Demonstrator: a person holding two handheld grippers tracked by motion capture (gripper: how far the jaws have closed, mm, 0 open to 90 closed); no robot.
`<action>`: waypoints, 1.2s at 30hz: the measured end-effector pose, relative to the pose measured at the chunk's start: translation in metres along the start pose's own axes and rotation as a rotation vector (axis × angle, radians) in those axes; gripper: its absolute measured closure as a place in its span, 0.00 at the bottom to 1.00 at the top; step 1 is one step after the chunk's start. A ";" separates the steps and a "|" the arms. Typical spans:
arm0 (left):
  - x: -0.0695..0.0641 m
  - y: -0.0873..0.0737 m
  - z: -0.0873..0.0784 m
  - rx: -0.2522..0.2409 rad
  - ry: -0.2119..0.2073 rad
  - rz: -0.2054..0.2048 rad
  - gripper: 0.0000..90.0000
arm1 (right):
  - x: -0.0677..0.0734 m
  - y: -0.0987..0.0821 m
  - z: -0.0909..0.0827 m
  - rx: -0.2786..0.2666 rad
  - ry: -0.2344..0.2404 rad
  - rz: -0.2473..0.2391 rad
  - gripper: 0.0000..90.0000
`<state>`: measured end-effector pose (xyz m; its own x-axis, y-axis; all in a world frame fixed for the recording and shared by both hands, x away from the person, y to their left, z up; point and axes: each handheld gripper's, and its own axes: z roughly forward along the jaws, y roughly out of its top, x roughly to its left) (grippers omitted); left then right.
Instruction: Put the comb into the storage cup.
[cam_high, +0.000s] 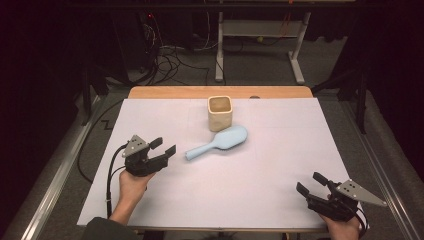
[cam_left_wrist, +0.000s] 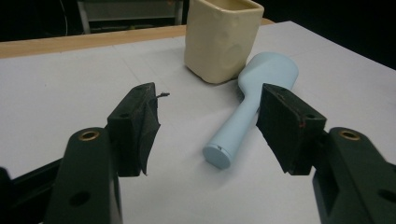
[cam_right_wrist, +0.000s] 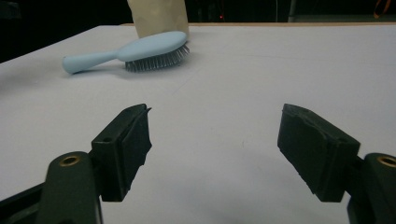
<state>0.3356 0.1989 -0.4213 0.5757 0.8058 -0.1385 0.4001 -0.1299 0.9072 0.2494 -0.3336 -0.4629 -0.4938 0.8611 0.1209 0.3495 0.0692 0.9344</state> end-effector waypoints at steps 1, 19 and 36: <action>0.000 0.002 0.002 0.003 0.000 0.004 0.43 | 0.000 0.000 0.000 0.000 0.000 0.000 0.29; -0.010 0.033 0.029 0.046 -0.042 0.015 0.47 | 0.000 0.000 -0.001 -0.007 -0.003 -0.005 0.29; -0.020 0.054 0.054 0.172 -0.065 0.040 0.54 | 0.001 0.000 -0.001 -0.012 0.001 -0.012 0.30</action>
<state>0.3840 0.1450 -0.3909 0.6360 0.7600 -0.1339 0.4890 -0.2627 0.8318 0.2483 -0.3336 -0.4623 -0.4988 0.8597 0.1104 0.3344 0.0733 0.9396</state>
